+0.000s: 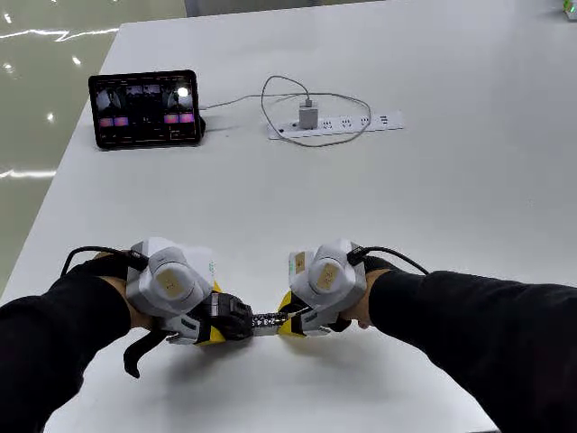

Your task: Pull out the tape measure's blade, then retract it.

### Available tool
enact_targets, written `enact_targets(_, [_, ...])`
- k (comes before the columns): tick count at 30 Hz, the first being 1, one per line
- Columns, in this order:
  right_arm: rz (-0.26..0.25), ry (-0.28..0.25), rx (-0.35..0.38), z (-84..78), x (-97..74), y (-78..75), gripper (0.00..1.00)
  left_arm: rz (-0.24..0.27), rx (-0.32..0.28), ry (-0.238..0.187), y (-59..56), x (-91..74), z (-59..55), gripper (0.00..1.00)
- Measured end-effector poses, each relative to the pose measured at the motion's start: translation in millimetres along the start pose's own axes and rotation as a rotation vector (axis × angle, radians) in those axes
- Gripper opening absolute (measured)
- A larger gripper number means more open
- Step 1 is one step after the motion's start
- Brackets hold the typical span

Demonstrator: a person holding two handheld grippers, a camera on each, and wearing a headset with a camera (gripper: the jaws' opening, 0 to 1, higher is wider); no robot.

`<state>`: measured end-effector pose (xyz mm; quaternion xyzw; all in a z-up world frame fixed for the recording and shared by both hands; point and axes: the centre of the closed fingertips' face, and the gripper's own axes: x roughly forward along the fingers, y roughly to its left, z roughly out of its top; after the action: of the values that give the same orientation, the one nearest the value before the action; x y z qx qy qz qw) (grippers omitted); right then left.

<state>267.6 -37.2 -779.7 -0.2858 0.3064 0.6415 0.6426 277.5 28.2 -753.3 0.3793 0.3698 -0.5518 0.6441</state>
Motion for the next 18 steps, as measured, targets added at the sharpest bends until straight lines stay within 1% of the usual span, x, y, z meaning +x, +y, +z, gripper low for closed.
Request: enact_targets(18, [-0.008, 0.012, 0.005, -8.3, -6.4, -0.7, 0.1, 0.003, 0.004, 0.001, 0.1, 0.6, 0.2, 0.32])
